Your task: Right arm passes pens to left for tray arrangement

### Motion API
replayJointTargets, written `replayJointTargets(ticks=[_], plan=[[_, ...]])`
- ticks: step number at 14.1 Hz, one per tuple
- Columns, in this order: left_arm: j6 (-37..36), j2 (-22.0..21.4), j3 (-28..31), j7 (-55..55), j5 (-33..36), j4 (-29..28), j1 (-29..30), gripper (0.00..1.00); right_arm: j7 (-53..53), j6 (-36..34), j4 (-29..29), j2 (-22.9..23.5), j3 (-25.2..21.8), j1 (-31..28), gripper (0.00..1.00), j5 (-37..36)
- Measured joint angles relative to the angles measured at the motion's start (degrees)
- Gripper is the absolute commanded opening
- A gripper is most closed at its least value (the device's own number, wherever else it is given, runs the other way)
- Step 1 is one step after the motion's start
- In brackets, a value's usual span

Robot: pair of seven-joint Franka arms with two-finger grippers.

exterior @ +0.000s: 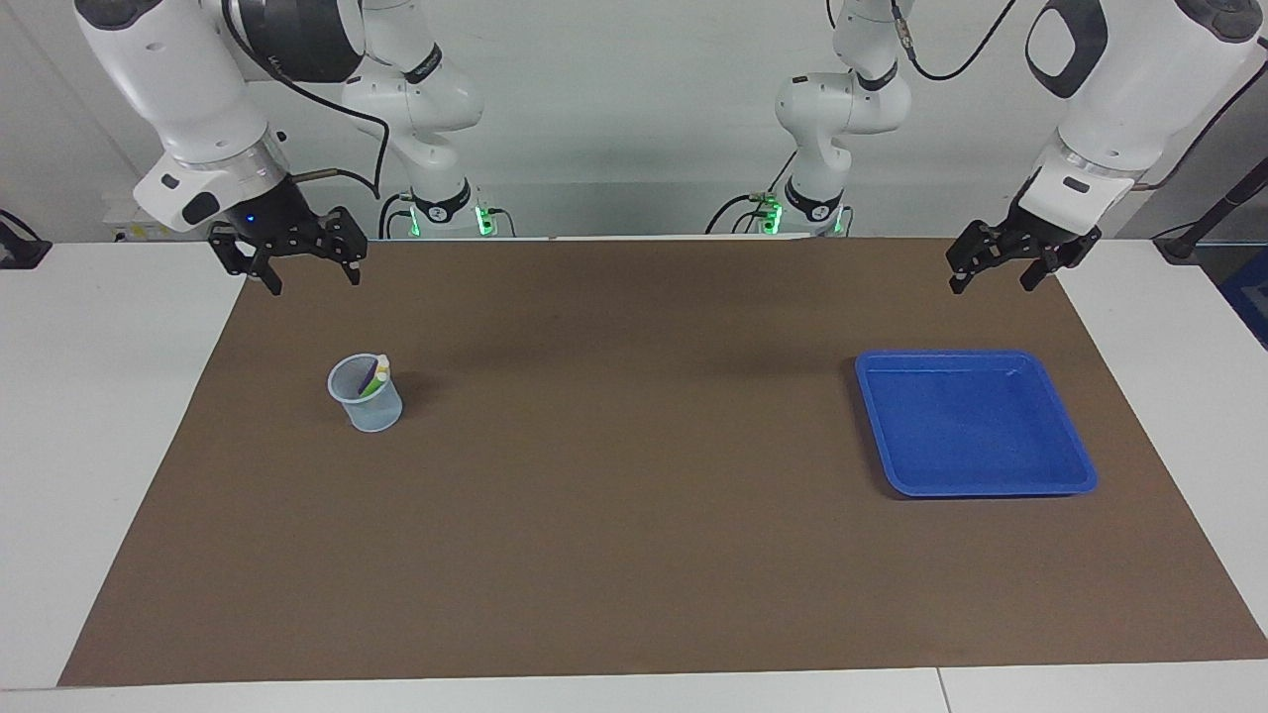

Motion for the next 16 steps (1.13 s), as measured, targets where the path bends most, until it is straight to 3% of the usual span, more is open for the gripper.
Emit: replayJointTargets(ticks=[6,12,16], plan=[[0.1,0.0,0.0,0.0,0.0,0.0,0.0,1.00,0.0,0.6,-1.3,-0.5,1.5,0.5,1.00,0.0],[0.6,-0.1,0.2,-0.4,-0.1,0.0,0.1,1.00,0.1,12.0,-10.3,-1.3,2.8,2.4,1.00,0.0],[1.1,-0.2,0.5,-0.4,-0.1,-0.2,0.7,1.00,0.1,18.5,-15.9,1.3,2.7,2.4,1.00,0.0]])
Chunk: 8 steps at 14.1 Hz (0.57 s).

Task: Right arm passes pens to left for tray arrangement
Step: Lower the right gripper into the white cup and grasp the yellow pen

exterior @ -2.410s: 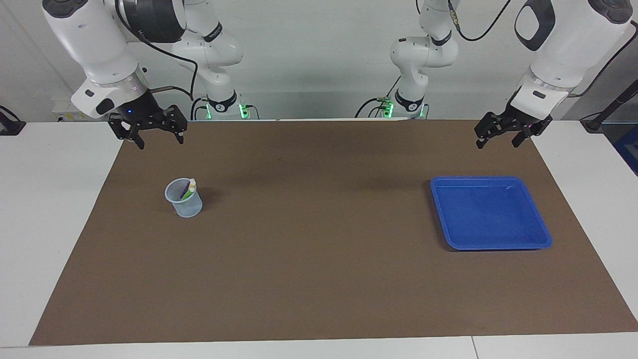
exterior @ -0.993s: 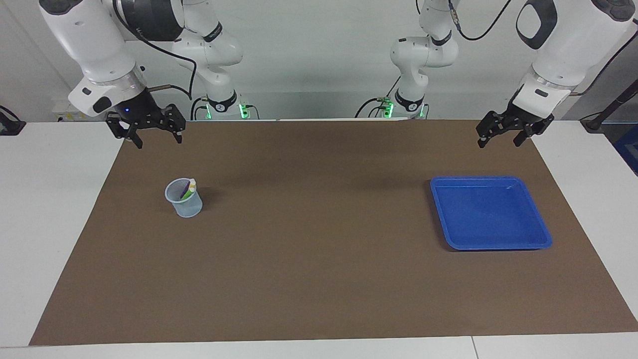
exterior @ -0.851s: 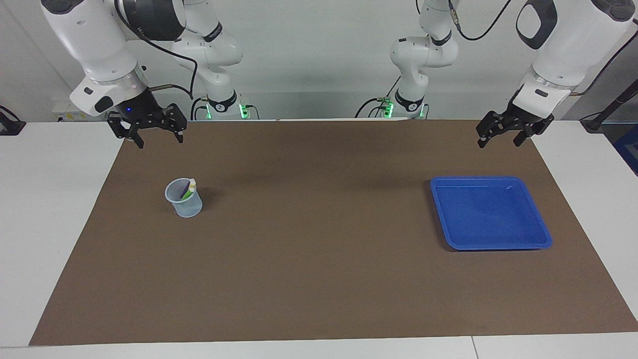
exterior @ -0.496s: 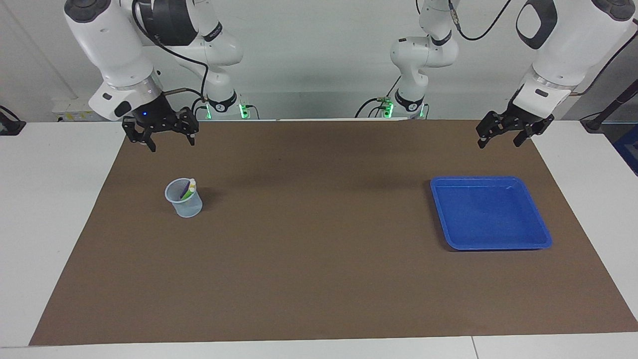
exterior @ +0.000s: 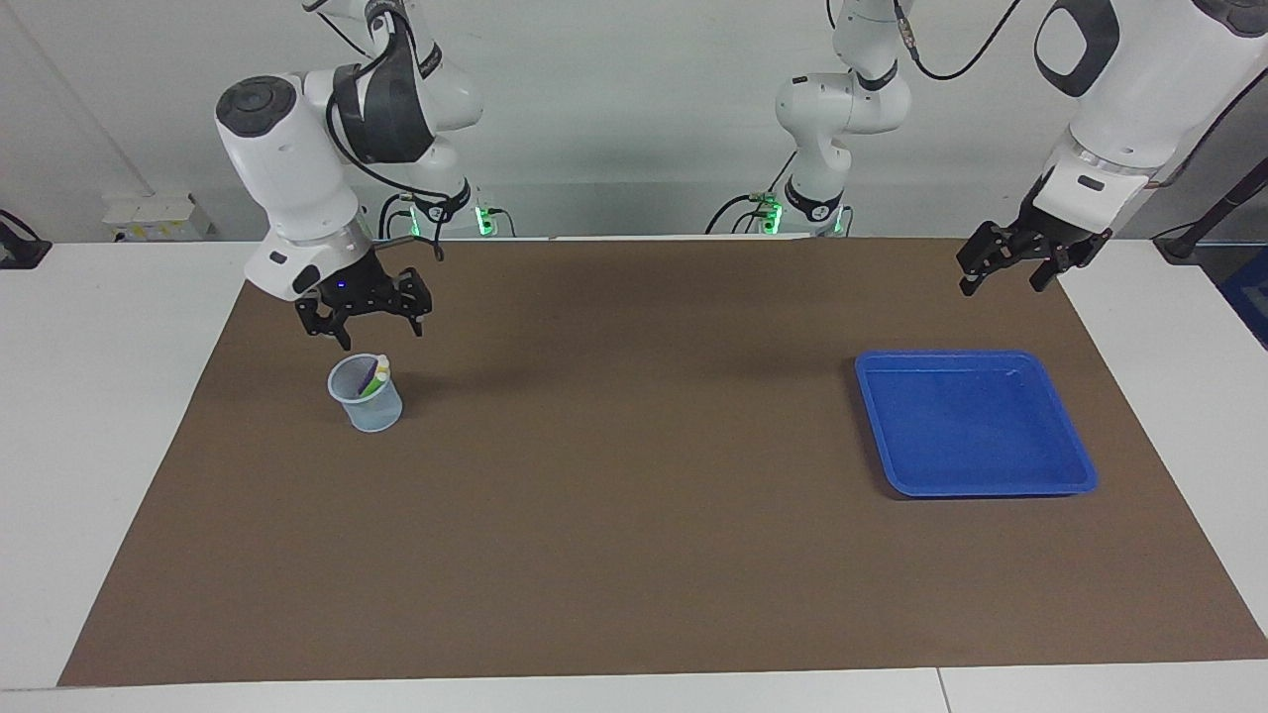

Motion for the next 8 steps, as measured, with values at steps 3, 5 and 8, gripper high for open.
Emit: replayJointTargets(ticks=[3,5,8], plan=[[0.6,-0.1,0.1,0.0,-0.3,-0.3,0.1,1.00,0.0,2.1,-2.1,2.3,-0.3,-0.5,1.00,0.0],[1.1,-0.1,0.2,0.0,-2.6,-0.3,0.9,1.00,0.0,4.0,-4.2,2.9,-0.6,-0.7,0.96,0.0],[1.4,-0.1,0.3,0.0,-3.9,-0.5,2.2,1.00,0.0,4.3,-6.9,2.8,-0.7,-2.2,0.90,-0.1]])
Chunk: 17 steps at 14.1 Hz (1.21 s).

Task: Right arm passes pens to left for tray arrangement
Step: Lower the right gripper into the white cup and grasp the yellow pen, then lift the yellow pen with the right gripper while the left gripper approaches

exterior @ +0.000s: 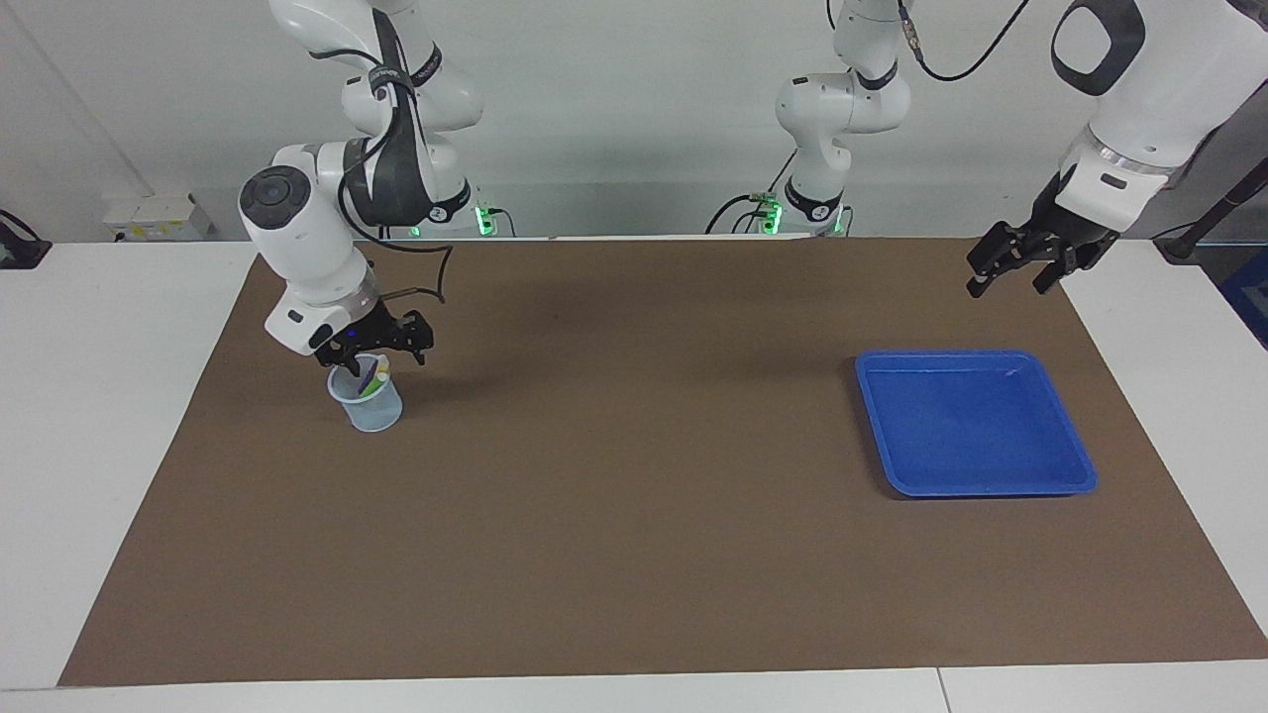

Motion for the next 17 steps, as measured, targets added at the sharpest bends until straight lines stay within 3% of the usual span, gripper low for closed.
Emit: replayJointTargets(ticks=[2,7,10,11,15,17], plan=[[0.3,-0.1,-0.1,0.0,-0.2,-0.5,0.1,1.00,0.0,0.1,-1.2,-0.2,0.0,-0.6,0.89,0.0],[1.3,-1.6,-1.3,-4.1,-0.8,-4.2,-0.2,1.00,0.0,1.0,-3.2,-0.5,0.0,-1.4,0.62,0.0],[7.0,-4.5,-1.6,-9.7,-5.8,-11.5,-1.7,1.00,0.0,1.3,-3.5,-0.6,0.0,-1.5,0.44,0.0],[9.1,-5.8,-1.7,-11.0,-6.6,-14.5,-2.4,1.00,0.0,1.4,-3.5,-0.6,0.0,-1.6,0.42,0.0],[13.9,-10.3,-1.9,-13.9,-8.7,-24.0,-5.7,1.00,0.0,1.5,-3.5,-0.7,0.0,-1.9,0.00,-0.6],[17.0,-12.1,-2.1,-15.8,-12.3,-27.7,-6.6,1.00,0.0,1.6,-3.5,-1.5,0.0,-2.1,0.00,-1.3]])
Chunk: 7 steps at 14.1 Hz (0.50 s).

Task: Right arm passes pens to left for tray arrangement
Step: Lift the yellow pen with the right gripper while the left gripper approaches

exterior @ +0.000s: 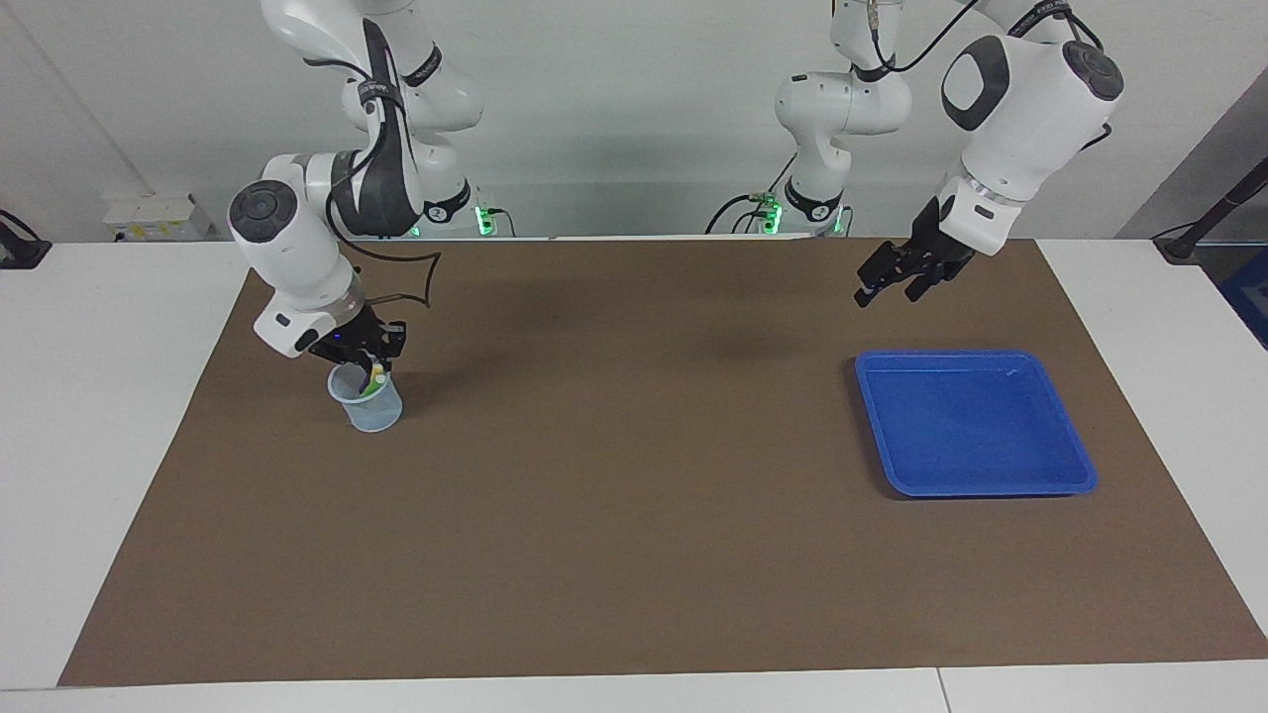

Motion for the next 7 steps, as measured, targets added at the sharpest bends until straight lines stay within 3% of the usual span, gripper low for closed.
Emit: replayJointTargets(ticks=[5,7], plan=[[6.5,-2.5,-0.1,-6.3,-5.2,-6.2,-2.8,1.00,-3.9,-0.9,1.0,-0.1,0.0,-0.1,0.00,-4.2],[7.0,-2.5,0.0,-6.6,-9.0,-6.8,-2.8,1.00,-6.1,-5.6,4.5,-0.3,0.0,-0.2,0.00,-7.2]])
